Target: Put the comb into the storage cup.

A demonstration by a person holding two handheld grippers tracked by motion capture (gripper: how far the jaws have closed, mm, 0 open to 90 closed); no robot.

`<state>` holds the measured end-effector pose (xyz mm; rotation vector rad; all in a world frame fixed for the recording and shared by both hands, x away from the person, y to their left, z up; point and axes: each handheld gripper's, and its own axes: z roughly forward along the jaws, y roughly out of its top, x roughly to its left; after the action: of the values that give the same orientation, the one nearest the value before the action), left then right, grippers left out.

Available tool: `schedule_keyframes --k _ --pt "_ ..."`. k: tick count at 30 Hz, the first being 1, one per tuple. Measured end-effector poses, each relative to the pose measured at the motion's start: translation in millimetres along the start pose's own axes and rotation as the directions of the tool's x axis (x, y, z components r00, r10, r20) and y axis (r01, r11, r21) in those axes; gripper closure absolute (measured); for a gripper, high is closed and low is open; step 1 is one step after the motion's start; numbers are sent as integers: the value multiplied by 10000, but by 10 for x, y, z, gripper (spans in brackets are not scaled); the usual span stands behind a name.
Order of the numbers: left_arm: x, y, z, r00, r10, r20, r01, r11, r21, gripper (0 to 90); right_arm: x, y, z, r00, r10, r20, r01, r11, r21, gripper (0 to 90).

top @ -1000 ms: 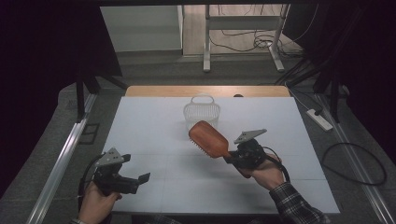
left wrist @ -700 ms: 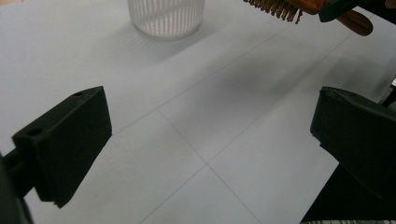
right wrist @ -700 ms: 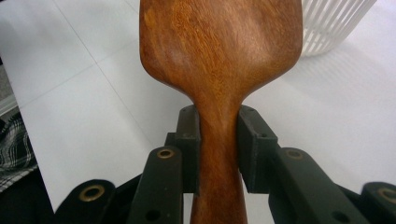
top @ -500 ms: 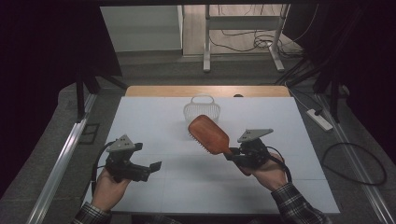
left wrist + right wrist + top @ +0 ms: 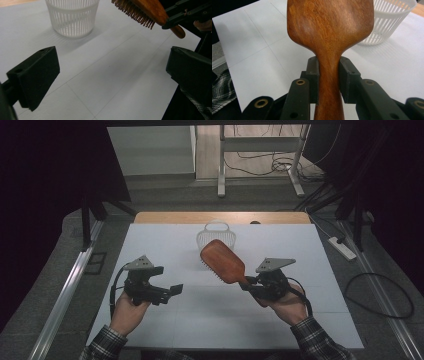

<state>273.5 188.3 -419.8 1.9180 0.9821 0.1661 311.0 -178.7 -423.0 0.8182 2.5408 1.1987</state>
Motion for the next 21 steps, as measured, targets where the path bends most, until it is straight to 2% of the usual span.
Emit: schedule_keyframes --k 8,16,21 --pt "-7 98 113 9991 -314 279 312 9995 56 0 26 7 -10 10000 -10 -7 10 9999 -140 719" --pt "1 188 179 9975 -218 679 211 9997 120 0 65 21 -21 9999 -117 11 117 9994 -318 719" --pt "16 235 248 9941 -339 1030 327 9994 130 0 84 24 -17 9999 -126 -4 126 9992 -386 719"
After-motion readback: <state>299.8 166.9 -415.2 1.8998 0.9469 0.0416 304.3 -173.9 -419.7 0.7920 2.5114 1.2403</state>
